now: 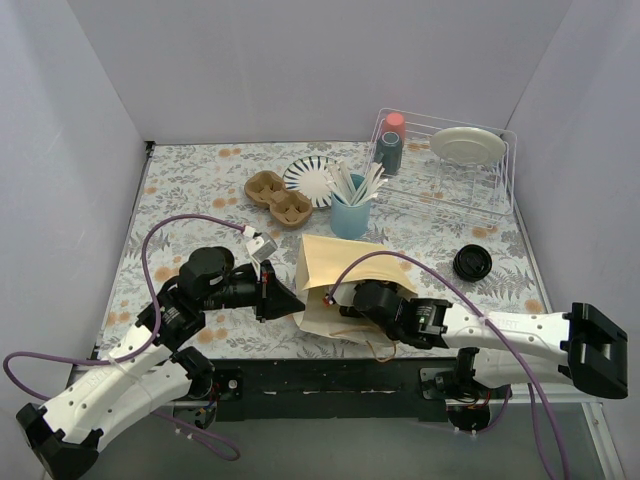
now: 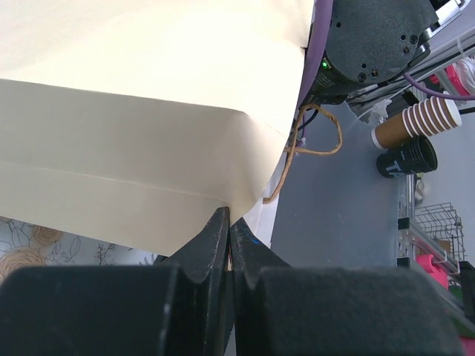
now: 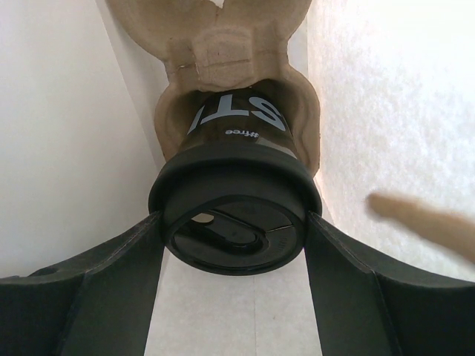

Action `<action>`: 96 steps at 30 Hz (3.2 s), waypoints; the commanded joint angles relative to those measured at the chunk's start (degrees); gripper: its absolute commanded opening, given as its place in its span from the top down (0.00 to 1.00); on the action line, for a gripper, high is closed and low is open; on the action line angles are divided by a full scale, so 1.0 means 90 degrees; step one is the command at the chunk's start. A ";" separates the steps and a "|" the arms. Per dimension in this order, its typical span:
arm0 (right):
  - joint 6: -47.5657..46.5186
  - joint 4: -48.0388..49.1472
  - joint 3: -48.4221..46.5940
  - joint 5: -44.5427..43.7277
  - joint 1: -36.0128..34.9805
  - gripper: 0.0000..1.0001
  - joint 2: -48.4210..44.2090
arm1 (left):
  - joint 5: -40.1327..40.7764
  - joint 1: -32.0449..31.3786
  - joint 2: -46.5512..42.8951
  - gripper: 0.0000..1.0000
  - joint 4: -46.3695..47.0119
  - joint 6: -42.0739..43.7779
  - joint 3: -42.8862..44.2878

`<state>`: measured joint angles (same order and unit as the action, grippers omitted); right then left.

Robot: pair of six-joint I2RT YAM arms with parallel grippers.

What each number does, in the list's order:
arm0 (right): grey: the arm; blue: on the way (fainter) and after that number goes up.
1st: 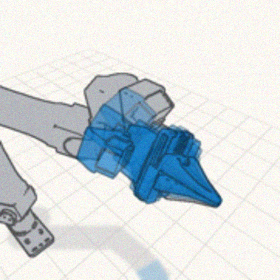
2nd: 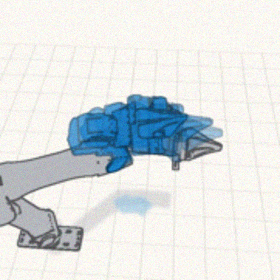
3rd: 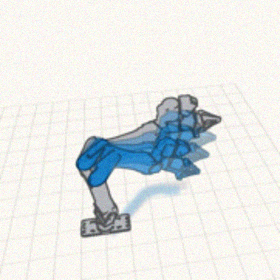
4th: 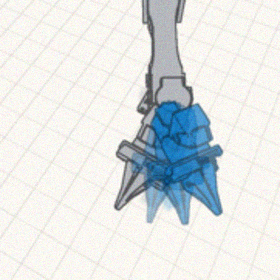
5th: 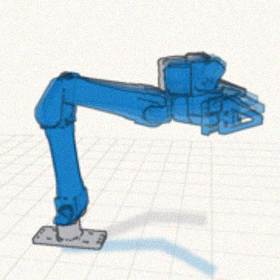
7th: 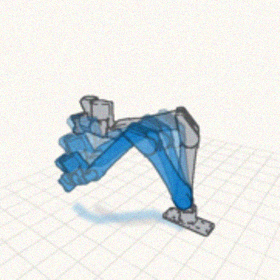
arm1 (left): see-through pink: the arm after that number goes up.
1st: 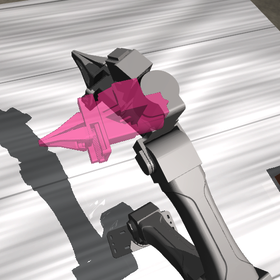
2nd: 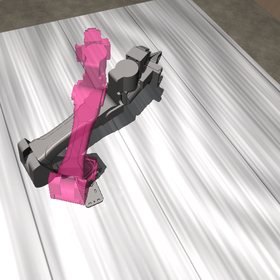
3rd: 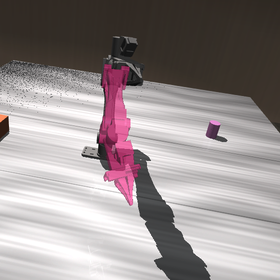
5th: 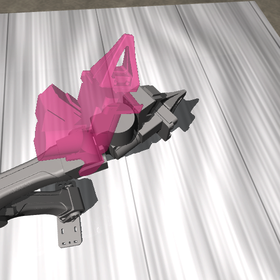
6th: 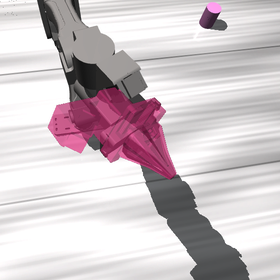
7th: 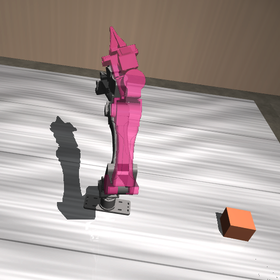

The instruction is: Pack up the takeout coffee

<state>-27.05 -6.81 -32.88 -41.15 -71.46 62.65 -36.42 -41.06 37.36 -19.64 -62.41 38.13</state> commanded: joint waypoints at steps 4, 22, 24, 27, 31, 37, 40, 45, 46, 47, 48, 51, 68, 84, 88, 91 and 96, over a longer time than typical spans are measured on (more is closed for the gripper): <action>0.0056 0.0072 -0.0409 -0.0047 0.0128 0.72 0.0499 | -0.0357 -0.0028 0.0018 1.00 0.0063 0.0030 0.0099; 0.0261 0.0415 -0.0350 0.0206 0.0723 0.67 0.0783 | -0.0269 -0.0028 -0.0021 1.00 0.0063 -0.0028 0.0060; 0.0252 0.0444 -0.0340 0.0284 0.0743 0.66 0.0812 | -0.0250 -0.0028 -0.0021 1.00 0.0063 -0.0048 0.0070; 0.0222 0.0483 -0.0399 0.0314 0.0743 0.62 0.0880 | -0.0221 -0.0028 -0.0021 1.00 0.0082 -0.0067 0.0070; 0.0203 0.0503 -0.0506 0.0363 0.0743 0.54 0.0803 | -0.0211 -0.0028 0.0008 1.00 0.0112 -0.0097 0.0109; -0.0041 0.0249 -0.0789 0.0519 0.0733 0.41 0.0490 | -0.0025 -0.0028 0.0203 1.00 0.0025 -0.0087 0.0362; -0.0217 0.0083 -0.0887 0.0529 0.0733 0.33 0.0353 | 0.0238 -0.0028 0.0447 1.00 -0.0229 0.0010 0.0743; -0.0228 -0.0375 -0.1180 0.0733 0.0733 0.22 0.0100 | 0.0609 -0.0028 0.0770 1.00 -0.0542 -0.0018 0.1251; -0.0198 -0.0463 -0.1219 0.0773 0.0733 0.21 0.0080 | 0.0668 -0.0028 0.0799 1.00 -0.0601 -0.0038 0.1300; -0.0169 -0.0677 -0.1258 0.0802 0.0733 0.20 0.0041 | 0.0688 -0.0028 0.0858 1.00 -0.0630 -0.0057 0.1388; -0.0081 -0.0766 -0.1355 0.0822 0.0733 0.17 -0.0008 | 0.0697 -0.0028 0.0877 1.00 -0.0669 -0.0067 0.1427; -0.0013 -0.1088 -0.1434 0.0899 0.0733 0.15 -0.0135 | 0.0746 -0.0028 0.0936 1.00 -0.0787 -0.0087 0.1525; 0.0720 -0.2699 -0.2458 0.1505 0.0733 0.04 -0.0448 | 0.0610 -0.0028 0.1063 0.96 -0.0943 -0.0057 0.1623; 0.1569 -0.3482 -0.3377 0.1379 0.0733 0.08 -0.0458 | 0.0775 -0.0028 0.1102 0.76 -0.1216 -0.0048 0.1798; 0.1726 -0.3657 -0.3787 0.1359 0.0733 0.08 -0.0360 | 0.0941 -0.0028 0.1170 0.70 -0.1275 -0.0009 0.1915; 0.1794 -0.3775 -0.4022 0.1349 0.0733 0.08 -0.0301 | 0.1107 -0.0028 0.1219 0.62 -0.1285 0.0001 0.1993; 0.1843 -0.3784 -0.4324 0.1242 0.0733 0.06 -0.0253 | 0.1332 -0.0028 0.1395 0.53 -0.1373 0.0011 0.2121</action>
<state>-12.05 -40.47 -67.88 -28.38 -64.95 59.75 -26.89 -41.06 49.12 -30.59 -62.96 54.50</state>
